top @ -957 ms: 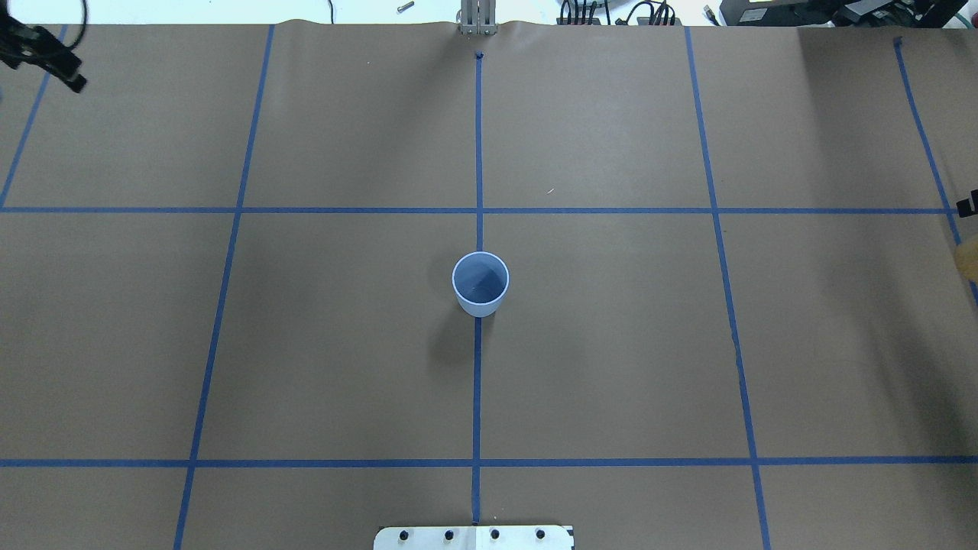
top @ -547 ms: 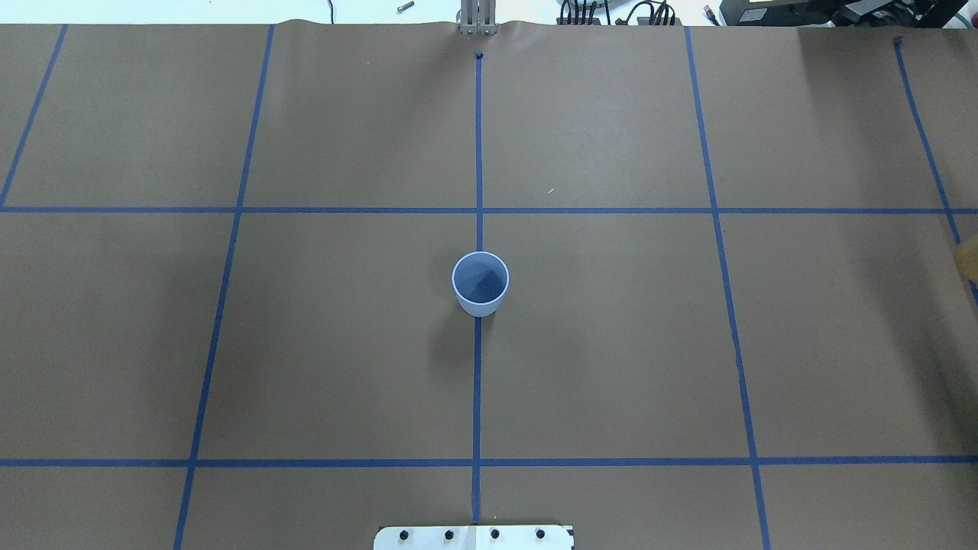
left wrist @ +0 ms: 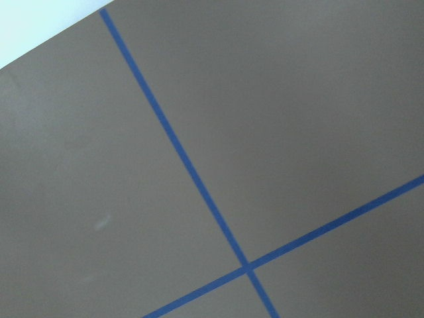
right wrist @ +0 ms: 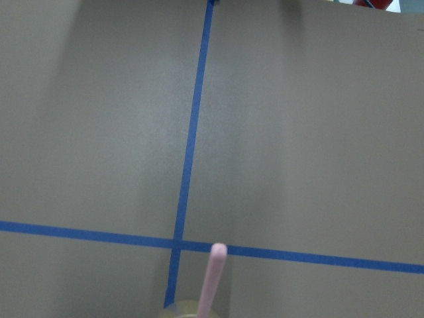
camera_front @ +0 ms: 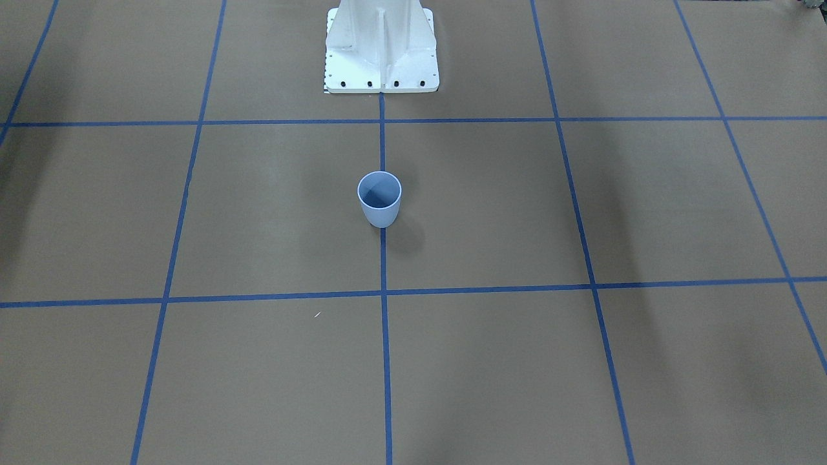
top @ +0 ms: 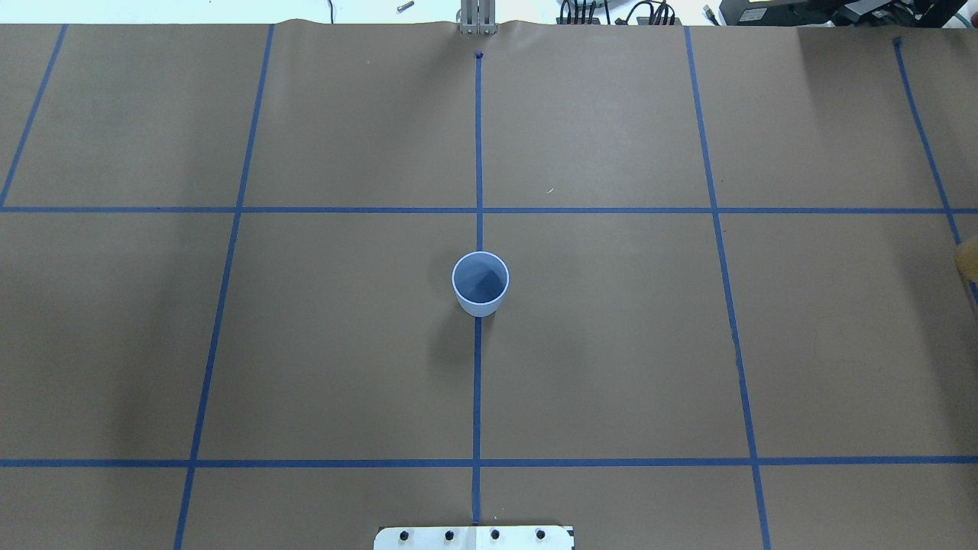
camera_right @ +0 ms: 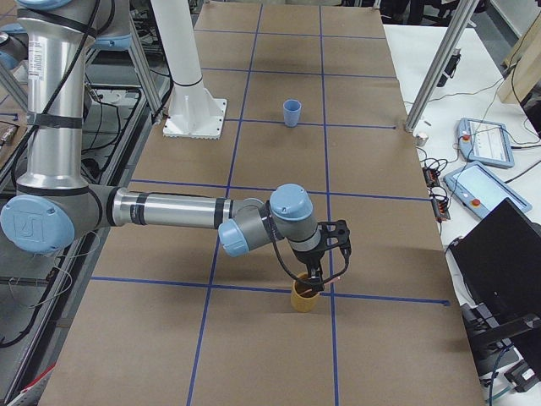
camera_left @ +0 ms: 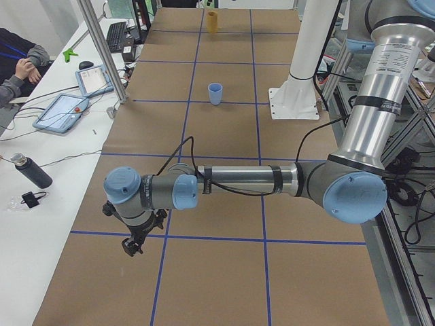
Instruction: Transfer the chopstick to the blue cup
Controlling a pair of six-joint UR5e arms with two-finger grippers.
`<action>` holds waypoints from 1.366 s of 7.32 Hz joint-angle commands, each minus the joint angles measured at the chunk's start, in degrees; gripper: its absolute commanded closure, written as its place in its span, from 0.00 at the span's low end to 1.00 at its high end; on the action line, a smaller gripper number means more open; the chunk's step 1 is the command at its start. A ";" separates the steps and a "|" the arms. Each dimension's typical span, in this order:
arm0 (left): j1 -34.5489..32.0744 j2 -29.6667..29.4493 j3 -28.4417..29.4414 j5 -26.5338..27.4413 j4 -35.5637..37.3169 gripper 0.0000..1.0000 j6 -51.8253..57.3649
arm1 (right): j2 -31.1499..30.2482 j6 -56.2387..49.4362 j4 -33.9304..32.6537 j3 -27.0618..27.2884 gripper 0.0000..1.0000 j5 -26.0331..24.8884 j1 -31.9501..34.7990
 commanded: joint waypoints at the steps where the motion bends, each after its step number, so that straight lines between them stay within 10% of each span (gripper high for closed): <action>1: -0.06 0.62 -0.38 -0.02 -0.26 0.01 0.10 | 2.10 3.62 6.40 -5.26 0.08 -0.86 0.07; 7: -0.06 0.79 -0.47 -0.02 -0.35 0.01 0.10 | 3.42 8.11 6.50 -4.74 0.26 0.10 -0.72; 10: -0.06 1.31 -0.82 -0.02 -0.43 0.01 -0.07 | 3.33 8.73 6.58 -4.21 0.87 0.89 -1.16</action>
